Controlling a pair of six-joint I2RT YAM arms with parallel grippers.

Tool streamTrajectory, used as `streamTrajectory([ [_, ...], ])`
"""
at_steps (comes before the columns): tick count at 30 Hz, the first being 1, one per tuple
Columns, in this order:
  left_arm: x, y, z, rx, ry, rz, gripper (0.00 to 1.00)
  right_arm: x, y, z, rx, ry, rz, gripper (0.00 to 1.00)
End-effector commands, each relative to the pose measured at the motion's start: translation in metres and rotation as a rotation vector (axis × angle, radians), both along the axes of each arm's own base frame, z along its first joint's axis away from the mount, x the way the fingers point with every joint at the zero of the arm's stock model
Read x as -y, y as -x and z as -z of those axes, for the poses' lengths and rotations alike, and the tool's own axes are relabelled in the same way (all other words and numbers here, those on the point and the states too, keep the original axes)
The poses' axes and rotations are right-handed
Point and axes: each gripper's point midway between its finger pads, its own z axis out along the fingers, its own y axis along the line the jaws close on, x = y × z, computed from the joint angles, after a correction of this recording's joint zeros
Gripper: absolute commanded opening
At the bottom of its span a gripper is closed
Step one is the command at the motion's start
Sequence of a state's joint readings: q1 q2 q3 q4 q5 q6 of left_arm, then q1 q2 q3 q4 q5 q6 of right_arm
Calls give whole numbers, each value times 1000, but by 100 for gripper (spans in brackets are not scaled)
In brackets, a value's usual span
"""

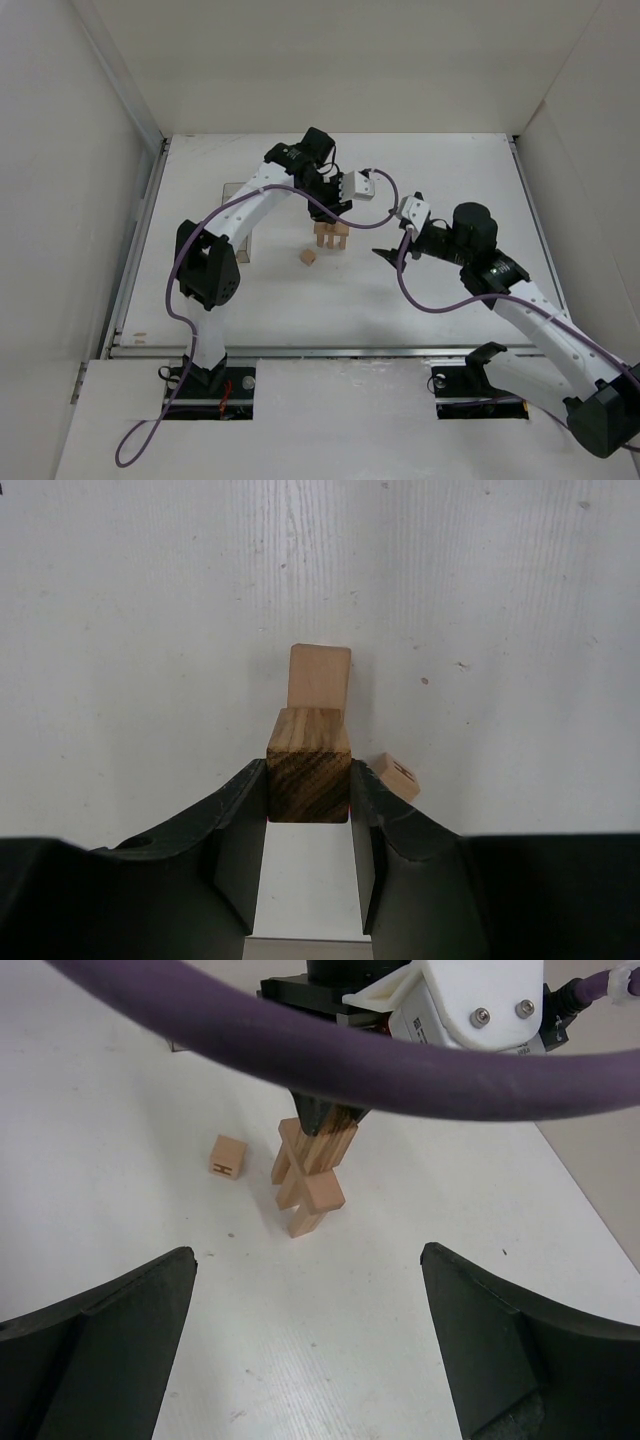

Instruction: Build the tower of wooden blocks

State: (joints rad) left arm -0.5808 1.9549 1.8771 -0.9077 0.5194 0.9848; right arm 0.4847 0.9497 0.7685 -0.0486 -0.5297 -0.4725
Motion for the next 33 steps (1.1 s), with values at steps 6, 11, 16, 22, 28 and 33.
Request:
streamTrajectory([
  [6,5,-2,-18,23,46,21,0,4,0,-7,31,-5,9,100],
  [11,3,-3,-10,25,27,32,0,4,0,-7,31,-5,9,100],
  [16,2,-2,-7,17,22,32,0,5,0,-5,24,1,18,100],
  [22,1,-1,0,7,12,39,0,7,-1,-3,24,12,25,100],
  [28,1,-2,4,5,6,47,0,7,-2,-7,32,8,25,100],
  [33,0,0,4,-3,1,47,2,7,-1,-5,32,17,23,100],
])
